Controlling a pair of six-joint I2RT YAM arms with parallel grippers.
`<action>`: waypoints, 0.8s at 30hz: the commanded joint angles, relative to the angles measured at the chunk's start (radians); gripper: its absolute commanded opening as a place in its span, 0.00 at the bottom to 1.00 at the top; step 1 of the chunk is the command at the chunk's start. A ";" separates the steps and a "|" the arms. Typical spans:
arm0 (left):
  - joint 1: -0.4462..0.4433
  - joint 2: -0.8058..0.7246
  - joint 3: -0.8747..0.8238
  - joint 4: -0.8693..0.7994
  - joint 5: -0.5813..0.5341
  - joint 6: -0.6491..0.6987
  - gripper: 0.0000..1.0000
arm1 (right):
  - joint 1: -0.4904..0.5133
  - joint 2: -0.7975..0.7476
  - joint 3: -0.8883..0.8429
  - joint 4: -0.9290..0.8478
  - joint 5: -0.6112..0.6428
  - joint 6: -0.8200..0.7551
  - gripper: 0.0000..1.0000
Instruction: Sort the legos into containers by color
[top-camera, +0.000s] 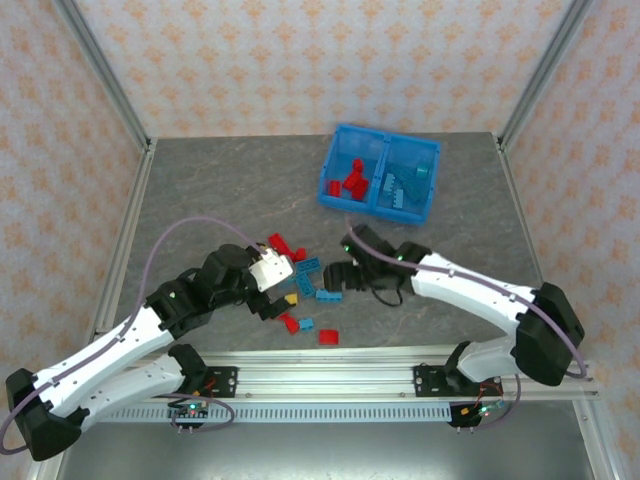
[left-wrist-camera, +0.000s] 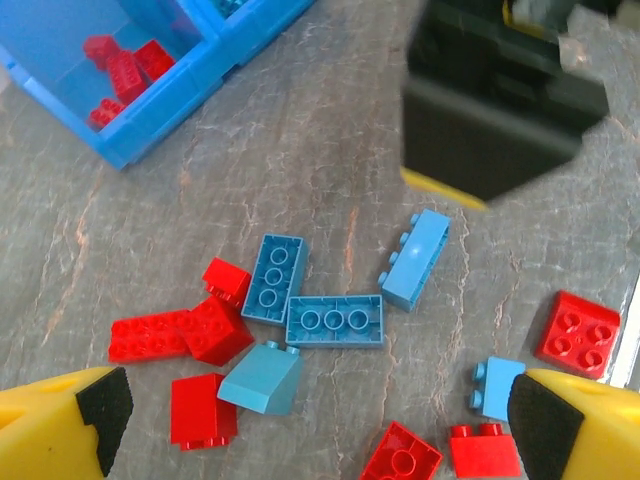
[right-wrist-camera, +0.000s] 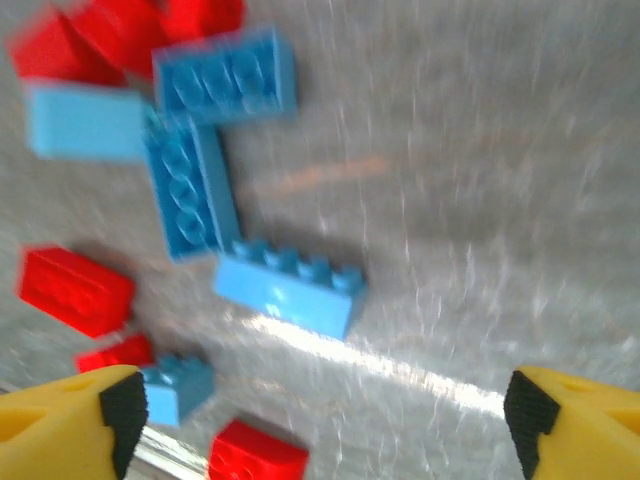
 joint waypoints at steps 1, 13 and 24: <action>0.006 -0.043 -0.062 0.073 0.029 0.110 1.00 | 0.035 0.029 -0.035 0.129 0.008 0.105 0.97; 0.008 -0.093 -0.140 0.070 0.063 0.233 1.00 | 0.080 0.325 0.107 0.172 0.073 0.107 0.94; 0.008 -0.076 -0.132 0.039 0.111 0.272 1.00 | 0.147 0.414 0.143 0.071 0.191 0.180 0.81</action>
